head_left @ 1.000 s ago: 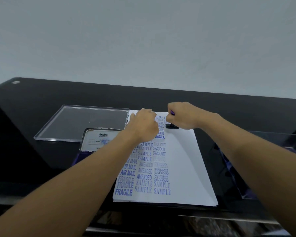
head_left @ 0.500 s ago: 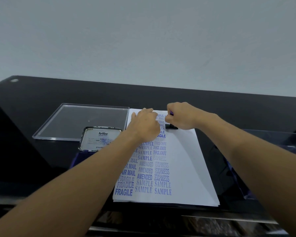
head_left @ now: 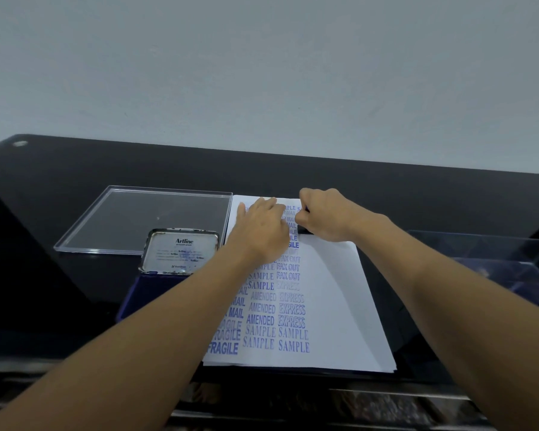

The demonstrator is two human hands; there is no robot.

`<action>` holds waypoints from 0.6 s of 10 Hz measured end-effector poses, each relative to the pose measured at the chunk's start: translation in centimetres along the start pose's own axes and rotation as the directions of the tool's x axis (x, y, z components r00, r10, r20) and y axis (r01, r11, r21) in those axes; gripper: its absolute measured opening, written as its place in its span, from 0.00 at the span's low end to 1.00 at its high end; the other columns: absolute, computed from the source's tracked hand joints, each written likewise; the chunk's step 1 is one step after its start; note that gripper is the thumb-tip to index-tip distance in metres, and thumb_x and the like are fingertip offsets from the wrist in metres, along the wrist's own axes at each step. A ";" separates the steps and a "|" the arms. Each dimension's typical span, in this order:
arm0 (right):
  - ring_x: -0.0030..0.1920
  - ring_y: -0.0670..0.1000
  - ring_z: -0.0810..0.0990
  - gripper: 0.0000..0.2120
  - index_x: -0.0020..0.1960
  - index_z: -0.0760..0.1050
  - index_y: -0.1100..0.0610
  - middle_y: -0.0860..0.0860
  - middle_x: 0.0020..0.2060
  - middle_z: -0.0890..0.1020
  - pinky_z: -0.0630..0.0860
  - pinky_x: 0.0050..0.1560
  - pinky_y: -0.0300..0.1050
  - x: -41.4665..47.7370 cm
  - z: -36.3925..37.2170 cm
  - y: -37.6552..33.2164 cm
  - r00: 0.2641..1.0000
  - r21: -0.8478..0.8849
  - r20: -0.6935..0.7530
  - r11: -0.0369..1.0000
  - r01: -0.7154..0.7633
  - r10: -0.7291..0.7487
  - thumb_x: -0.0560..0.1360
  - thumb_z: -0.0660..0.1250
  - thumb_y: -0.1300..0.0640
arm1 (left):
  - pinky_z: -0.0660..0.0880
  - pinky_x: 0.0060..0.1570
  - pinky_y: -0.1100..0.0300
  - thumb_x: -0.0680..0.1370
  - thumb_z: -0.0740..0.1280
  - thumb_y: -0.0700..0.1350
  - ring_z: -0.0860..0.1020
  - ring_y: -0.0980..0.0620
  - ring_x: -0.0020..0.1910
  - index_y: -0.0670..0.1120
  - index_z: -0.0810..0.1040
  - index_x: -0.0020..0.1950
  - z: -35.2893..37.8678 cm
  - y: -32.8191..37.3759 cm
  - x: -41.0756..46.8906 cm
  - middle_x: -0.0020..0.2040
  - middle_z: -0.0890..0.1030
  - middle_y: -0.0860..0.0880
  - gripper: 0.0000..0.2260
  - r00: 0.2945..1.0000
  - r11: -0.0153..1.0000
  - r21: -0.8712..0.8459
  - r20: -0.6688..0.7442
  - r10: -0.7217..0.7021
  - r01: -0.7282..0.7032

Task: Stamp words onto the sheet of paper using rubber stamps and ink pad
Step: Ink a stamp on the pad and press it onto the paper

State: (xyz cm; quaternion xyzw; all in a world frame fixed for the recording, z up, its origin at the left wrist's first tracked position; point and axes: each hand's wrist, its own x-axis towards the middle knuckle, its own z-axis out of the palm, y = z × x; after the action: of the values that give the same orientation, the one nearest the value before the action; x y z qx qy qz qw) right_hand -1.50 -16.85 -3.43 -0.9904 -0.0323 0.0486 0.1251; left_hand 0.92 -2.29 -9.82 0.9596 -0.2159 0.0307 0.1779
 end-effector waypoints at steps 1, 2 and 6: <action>0.33 0.53 0.68 0.12 0.39 0.61 0.53 0.53 0.37 0.71 0.64 0.32 0.45 0.0 0.3 0.1 1.000 0.013 -0.020 1.000 -0.007 0.007 0.80 0.59 0.54 | 0.47 0.76 0.41 0.83 0.52 0.45 0.56 0.49 0.78 0.45 0.65 0.76 0.1 0.0 -0.2 0.79 0.61 0.46 0.21 1.000 1.000 0.001 -0.002 0.003 -0.003; 0.33 0.52 0.67 0.12 0.39 0.60 0.53 0.53 0.37 0.71 0.63 0.32 0.45 0.2 0.4 0.1 1.000 0.016 -0.018 1.000 -0.013 0.013 0.80 0.59 0.55 | 0.46 0.77 0.41 0.83 0.51 0.45 0.55 0.49 0.78 0.45 0.64 0.76 0.1 0.1 -0.3 0.79 0.61 0.46 0.21 1.000 1.000 -0.003 -0.003 0.005 -0.005; 0.34 0.50 0.68 0.11 0.41 0.62 0.54 0.53 0.38 0.74 0.65 0.33 0.45 0.1 0.8 0.2 0.999 0.069 -0.044 0.998 0.009 -0.006 0.80 0.59 0.55 | 0.44 0.77 0.42 0.84 0.50 0.48 0.54 0.49 0.79 0.46 0.62 0.78 0.0 0.2 -0.5 0.80 0.59 0.47 0.21 1.000 1.000 0.010 0.016 -0.010 0.010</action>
State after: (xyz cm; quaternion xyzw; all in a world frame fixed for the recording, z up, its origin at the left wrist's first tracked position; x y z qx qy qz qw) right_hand -1.45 -16.82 -4.30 -0.9862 -0.0317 0.0274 0.1599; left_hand 0.43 -2.26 -9.82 0.9618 -0.2122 0.0233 0.1715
